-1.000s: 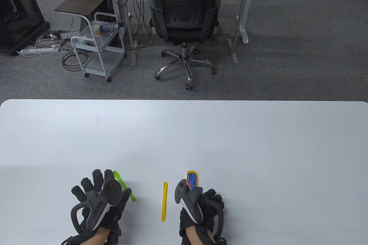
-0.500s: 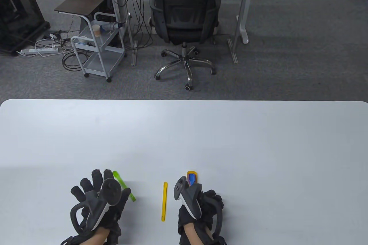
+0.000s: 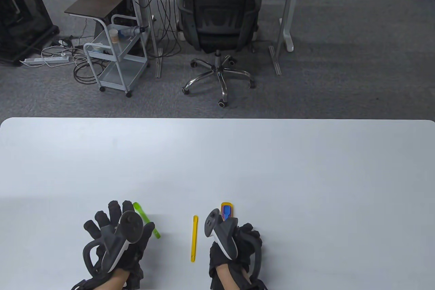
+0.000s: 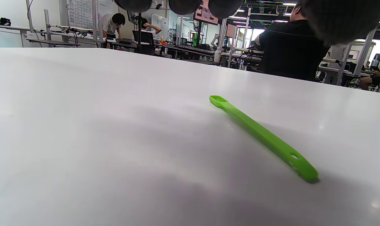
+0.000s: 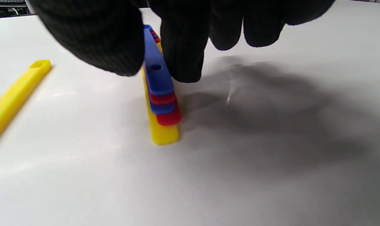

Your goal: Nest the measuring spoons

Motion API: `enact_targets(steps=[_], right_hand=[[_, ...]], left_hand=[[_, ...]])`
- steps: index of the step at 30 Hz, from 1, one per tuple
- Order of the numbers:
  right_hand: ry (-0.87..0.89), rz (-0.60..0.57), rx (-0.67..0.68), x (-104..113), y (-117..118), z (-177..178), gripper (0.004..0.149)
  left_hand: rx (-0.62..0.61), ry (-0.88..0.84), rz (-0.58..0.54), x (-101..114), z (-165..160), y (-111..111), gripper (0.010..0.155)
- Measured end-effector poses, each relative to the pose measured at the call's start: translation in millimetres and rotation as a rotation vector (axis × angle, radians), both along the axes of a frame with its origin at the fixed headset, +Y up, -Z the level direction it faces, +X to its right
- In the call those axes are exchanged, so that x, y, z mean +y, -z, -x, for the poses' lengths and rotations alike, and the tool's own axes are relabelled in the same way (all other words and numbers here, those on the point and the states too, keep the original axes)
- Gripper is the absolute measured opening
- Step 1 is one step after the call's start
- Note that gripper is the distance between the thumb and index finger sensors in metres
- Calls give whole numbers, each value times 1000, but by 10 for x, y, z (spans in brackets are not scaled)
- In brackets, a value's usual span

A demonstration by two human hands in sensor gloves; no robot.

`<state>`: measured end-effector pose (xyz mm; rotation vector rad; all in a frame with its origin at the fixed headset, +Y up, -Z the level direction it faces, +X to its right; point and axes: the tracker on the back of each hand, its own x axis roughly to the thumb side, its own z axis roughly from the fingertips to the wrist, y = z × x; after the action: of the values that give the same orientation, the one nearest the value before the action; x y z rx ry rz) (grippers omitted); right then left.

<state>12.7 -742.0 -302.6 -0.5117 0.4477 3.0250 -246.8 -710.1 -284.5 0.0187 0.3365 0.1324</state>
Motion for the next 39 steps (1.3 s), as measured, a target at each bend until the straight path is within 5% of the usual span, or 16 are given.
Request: enact_targets(steps=[11,19,30,39], right_hand=[[29,-68,21,119,-43,-141,73],[15,-130,21,314,-52,-405,76],[6,-220,-36,558,-67,-1098,75],[-24,-267,-84,473,-88,-1676,76]], left_hand=[[4,-7,-5,4,16,3,91],[5,-1,-6,7,13,3,91],[1,10,-8,6,-4,-2,91],[-1,16,-18,4,-23,-8,91]])
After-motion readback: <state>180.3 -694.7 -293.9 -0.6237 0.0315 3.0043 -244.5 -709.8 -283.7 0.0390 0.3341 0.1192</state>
